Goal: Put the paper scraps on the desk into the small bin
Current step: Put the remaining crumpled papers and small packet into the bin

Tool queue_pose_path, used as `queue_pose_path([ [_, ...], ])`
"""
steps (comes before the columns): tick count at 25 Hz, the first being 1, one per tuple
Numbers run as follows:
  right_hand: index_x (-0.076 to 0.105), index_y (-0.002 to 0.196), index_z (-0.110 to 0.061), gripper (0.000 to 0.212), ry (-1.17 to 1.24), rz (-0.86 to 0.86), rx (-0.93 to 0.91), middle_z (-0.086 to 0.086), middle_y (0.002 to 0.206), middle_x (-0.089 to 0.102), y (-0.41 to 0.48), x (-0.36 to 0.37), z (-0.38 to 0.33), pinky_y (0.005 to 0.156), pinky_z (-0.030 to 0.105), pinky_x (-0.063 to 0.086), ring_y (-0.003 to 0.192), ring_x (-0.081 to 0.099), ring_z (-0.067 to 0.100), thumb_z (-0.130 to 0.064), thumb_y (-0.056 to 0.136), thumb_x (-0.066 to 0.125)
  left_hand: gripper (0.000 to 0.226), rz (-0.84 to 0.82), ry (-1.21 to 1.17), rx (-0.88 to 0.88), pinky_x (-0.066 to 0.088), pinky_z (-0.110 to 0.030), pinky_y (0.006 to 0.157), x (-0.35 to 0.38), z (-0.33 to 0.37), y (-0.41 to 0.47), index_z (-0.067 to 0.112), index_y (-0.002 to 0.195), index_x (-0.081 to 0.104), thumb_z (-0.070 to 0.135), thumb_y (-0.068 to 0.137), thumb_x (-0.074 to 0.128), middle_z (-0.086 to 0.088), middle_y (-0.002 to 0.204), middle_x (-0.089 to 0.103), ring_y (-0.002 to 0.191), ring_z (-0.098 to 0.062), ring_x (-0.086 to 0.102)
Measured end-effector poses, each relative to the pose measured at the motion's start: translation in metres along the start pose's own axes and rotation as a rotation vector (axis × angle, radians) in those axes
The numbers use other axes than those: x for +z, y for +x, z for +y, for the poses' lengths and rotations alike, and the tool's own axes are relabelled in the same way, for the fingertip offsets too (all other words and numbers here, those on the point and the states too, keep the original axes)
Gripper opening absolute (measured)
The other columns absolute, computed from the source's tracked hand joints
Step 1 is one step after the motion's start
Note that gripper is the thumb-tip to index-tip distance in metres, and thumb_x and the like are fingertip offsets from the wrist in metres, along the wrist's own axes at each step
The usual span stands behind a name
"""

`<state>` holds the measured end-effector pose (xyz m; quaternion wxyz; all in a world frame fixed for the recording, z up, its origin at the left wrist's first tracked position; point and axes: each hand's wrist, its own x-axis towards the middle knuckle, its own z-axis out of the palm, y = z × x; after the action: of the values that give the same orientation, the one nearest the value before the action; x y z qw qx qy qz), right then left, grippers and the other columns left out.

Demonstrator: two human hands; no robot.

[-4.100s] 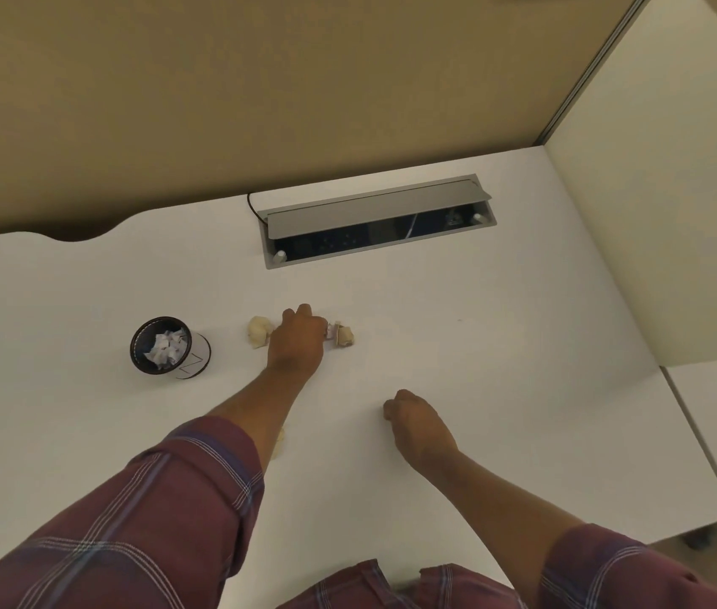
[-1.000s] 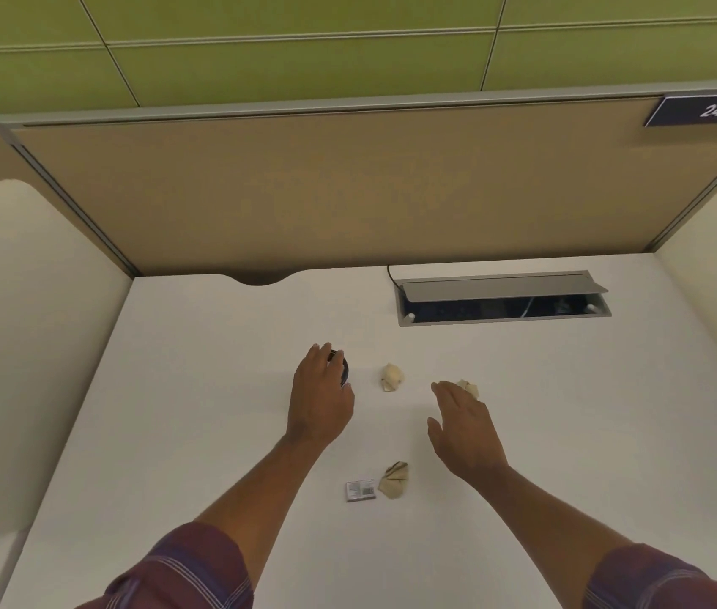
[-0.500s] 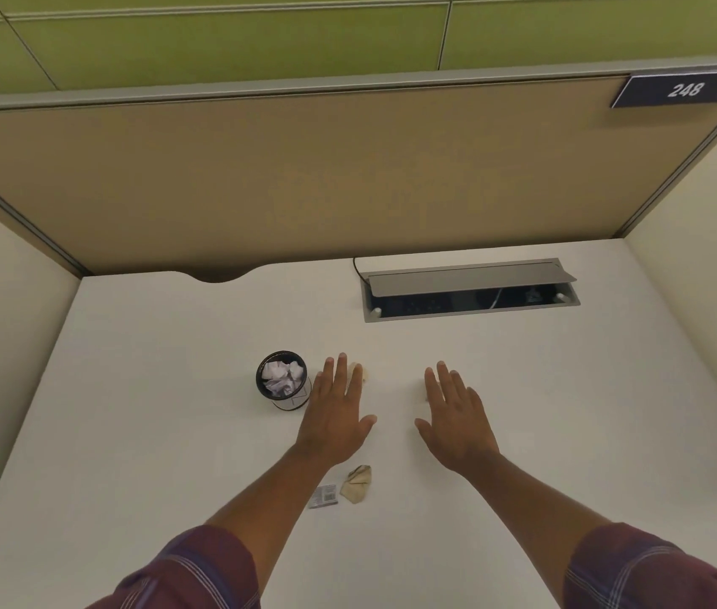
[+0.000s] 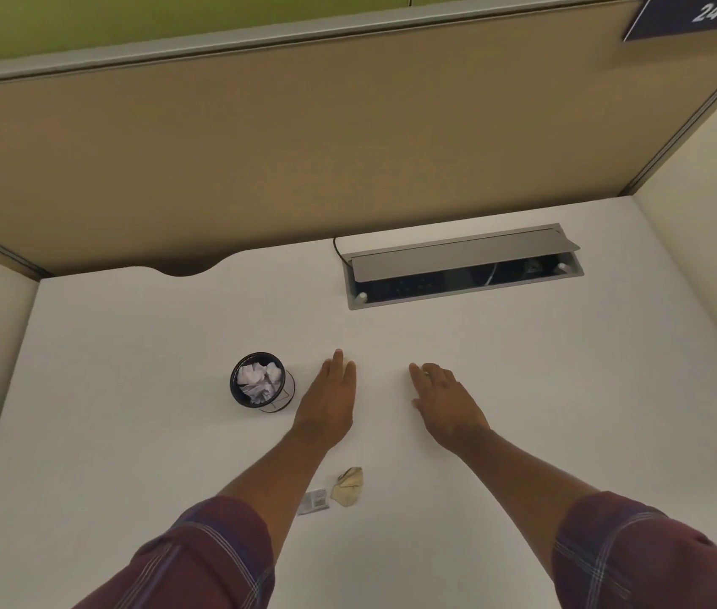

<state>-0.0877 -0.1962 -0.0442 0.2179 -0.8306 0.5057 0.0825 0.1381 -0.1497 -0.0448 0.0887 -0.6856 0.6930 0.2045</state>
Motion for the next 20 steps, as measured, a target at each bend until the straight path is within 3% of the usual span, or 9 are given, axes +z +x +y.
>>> queue_pose_path([
  [3, 0.047, 0.125, -0.012, 0.029, 0.012, 0.029, -0.002, 0.010, 0.122, 0.048, 0.002, 0.002, -0.001, 0.076, 0.035, 0.051, 0.108, 0.047, 0.028, -0.011, 0.096, 0.046, 0.063, -0.004, 0.087, 0.040, 0.054, -0.039, 0.097, -0.005, 0.006, 0.000, 0.002, 0.146, 0.033, -0.007, 0.089, 0.057, -0.020, 0.161, 0.019, 0.137, -0.033, 0.040],
  [5, 0.048, 0.120, -0.014, 0.031, 0.020, 0.028, -0.001, 0.008, 0.115, 0.049, 0.000, 0.004, -0.002, 0.068, 0.033, 0.047, 0.103, 0.048, 0.027, -0.003, 0.091, 0.047, 0.052, 0.011, 0.117, 0.037, 0.059, -0.037, 0.081, -0.006, 0.011, -0.002, 0.004, 0.130, 0.047, -0.011, 0.082, 0.061, -0.016, 0.143, 0.039, 0.116, -0.030, 0.052],
  [8, 0.046, 0.126, -0.014, 0.035, 0.143, 0.043, 0.019, 0.007, 0.115, 0.054, -0.006, 0.006, -0.004, 0.076, 0.037, 0.049, 0.105, 0.051, 0.028, -0.005, 0.092, 0.046, 0.029, 0.024, 0.040, 0.013, 0.057, -0.038, 0.074, -0.001, 0.011, -0.007, 0.008, 0.109, 0.054, -0.008, 0.085, 0.054, -0.011, 0.120, 0.049, 0.099, -0.026, 0.054],
  [11, 0.049, 0.118, -0.012, 0.030, 0.327, 0.081, 0.079, 0.007, 0.110, 0.059, -0.010, -0.001, -0.013, 0.080, 0.036, 0.046, 0.101, 0.055, 0.029, -0.010, 0.089, 0.054, 0.016, 0.063, -0.046, -0.019, 0.055, -0.038, 0.077, 0.003, 0.007, -0.016, 0.010, 0.101, 0.054, 0.000, 0.090, 0.047, -0.008, 0.111, 0.051, 0.095, -0.025, 0.055],
  [15, 0.055, 0.119, -0.013, 0.033, 0.393, 0.177, 0.019, 0.006, 0.108, 0.060, -0.011, -0.012, -0.039, 0.082, 0.029, 0.042, 0.099, 0.056, 0.024, -0.018, 0.088, 0.064, 0.016, 0.130, -0.079, 0.004, 0.053, -0.037, 0.078, 0.008, 0.000, -0.044, 0.011, 0.102, 0.055, 0.004, 0.088, 0.049, -0.008, 0.109, 0.053, 0.093, -0.024, 0.054],
  [20, 0.058, 0.125, -0.013, 0.033, 0.474, 0.248, -0.058, 0.005, 0.116, 0.061, -0.002, -0.022, -0.090, 0.088, 0.023, 0.038, 0.104, 0.057, 0.021, -0.022, 0.094, 0.059, 0.020, 0.175, -0.106, -0.043, 0.052, -0.035, 0.075, 0.017, -0.019, -0.085, 0.012, 0.097, 0.057, 0.004, 0.084, 0.044, -0.007, 0.100, 0.055, 0.089, -0.024, 0.055],
])
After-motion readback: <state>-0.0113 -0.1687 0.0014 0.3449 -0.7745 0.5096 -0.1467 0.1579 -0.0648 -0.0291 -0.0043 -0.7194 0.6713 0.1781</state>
